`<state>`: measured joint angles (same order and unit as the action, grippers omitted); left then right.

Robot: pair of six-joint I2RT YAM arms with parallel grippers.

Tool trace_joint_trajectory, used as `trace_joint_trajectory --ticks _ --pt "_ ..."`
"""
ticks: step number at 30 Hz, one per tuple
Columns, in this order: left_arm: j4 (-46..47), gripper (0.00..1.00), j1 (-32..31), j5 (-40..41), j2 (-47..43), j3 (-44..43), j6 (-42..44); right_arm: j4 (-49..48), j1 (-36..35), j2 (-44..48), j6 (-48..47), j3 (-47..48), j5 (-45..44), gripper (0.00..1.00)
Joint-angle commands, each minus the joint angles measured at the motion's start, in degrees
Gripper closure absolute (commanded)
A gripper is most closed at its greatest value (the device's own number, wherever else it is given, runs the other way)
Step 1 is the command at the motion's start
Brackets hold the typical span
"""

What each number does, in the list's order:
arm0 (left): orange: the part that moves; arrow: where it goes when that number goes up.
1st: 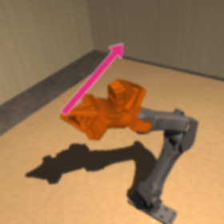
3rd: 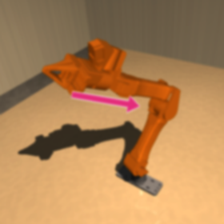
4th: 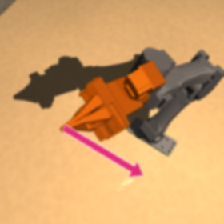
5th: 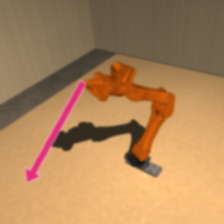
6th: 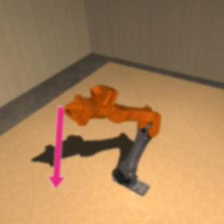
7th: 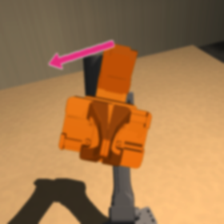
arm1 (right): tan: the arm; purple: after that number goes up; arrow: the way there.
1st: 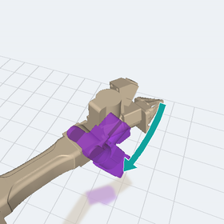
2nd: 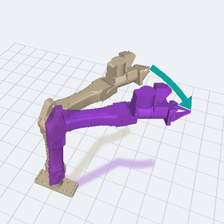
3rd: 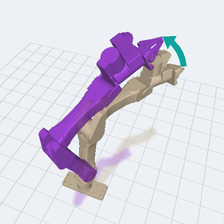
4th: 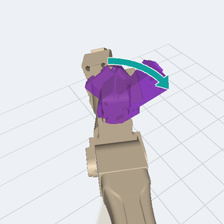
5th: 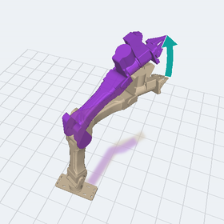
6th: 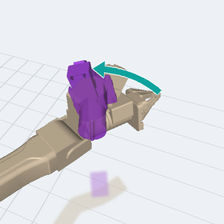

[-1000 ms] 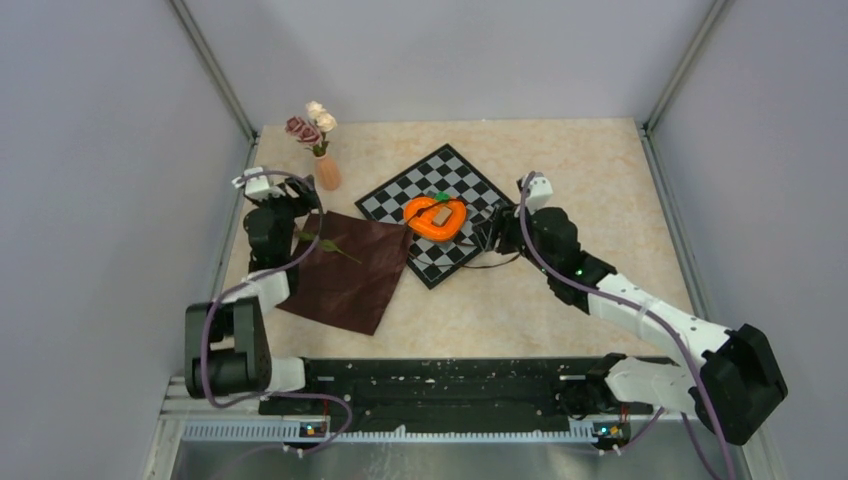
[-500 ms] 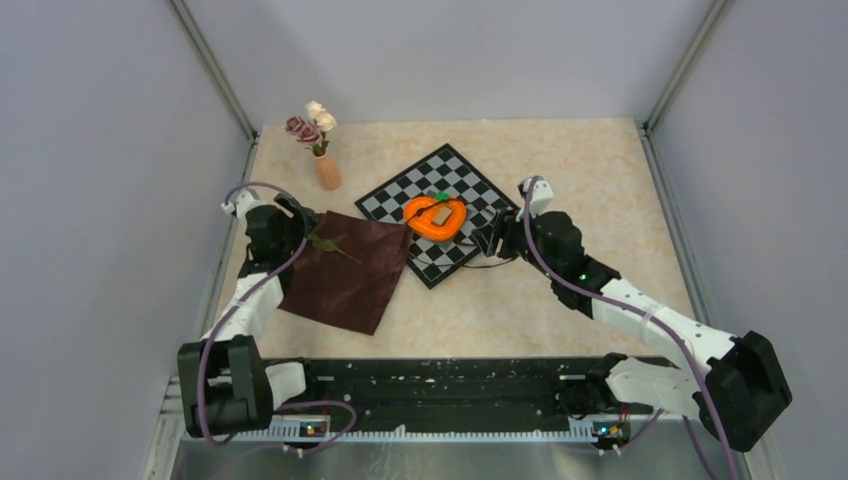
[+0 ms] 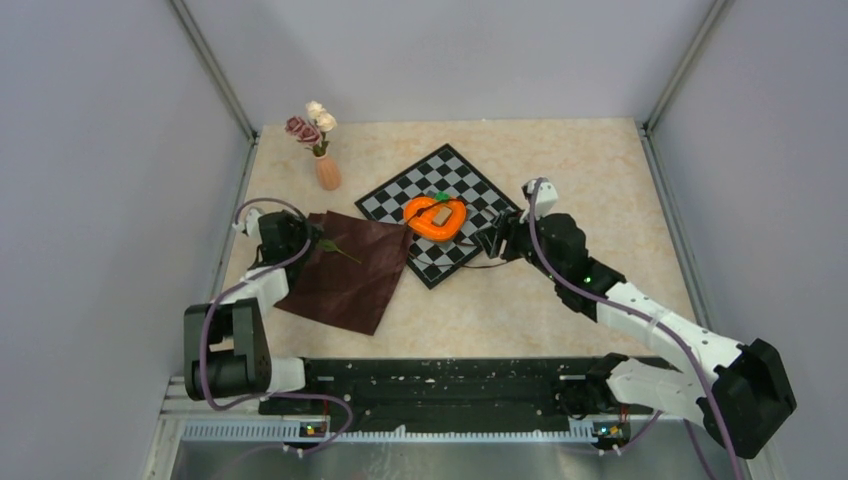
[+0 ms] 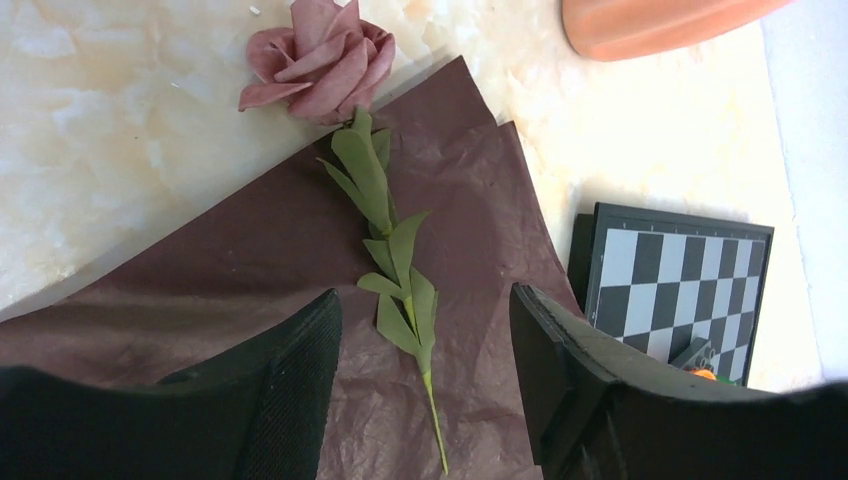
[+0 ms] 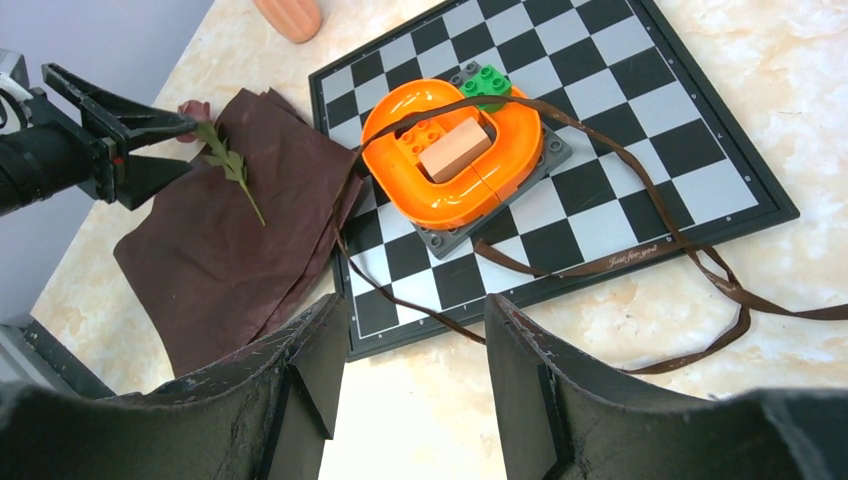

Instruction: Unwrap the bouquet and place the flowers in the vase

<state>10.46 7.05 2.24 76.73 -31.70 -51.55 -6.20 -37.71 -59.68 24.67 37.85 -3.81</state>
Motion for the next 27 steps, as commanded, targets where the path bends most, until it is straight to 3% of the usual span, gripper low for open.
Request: trace_joint_trajectory --ticks 1,15,27 --pt "4.7 0.35 0.1 1.9 2.5 -0.4 -2.8 -0.4 0.1 1.5 0.3 -0.4 -1.5 0.45" --pt "9.2 0.49 2.8 -0.7 11.4 -2.9 -7.0 1.0 0.1 1.7 0.5 -0.1 -2.4 0.45" --pt "10.0 0.66 3.7 -1.6 14.5 -4.9 -6.3 0.9 0.1 1.4 0.6 -0.2 -2.9 0.45"
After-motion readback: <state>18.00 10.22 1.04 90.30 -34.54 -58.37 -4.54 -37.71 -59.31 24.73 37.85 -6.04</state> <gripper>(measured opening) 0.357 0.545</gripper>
